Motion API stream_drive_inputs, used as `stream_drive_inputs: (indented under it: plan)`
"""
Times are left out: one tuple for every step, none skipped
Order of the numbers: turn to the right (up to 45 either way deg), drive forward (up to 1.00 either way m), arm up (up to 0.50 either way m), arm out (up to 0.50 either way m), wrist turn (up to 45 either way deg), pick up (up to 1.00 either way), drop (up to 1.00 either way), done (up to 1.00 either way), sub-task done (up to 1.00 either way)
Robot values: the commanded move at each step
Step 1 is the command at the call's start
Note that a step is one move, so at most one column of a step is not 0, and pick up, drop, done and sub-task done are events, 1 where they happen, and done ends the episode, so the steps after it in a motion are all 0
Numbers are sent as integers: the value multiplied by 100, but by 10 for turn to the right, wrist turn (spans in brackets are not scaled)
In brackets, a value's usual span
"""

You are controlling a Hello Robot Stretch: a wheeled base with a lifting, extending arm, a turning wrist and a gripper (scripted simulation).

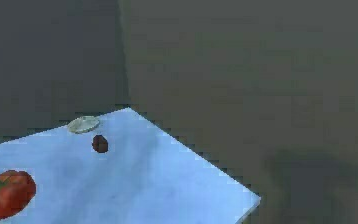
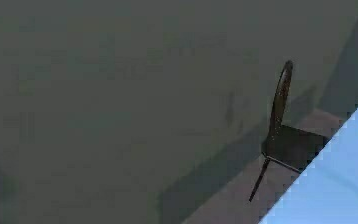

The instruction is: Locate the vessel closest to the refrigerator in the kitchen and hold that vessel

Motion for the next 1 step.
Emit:
stream_drive_inputs:
  plan:
    - [-450,0,0,0,0,0,0,0,0]
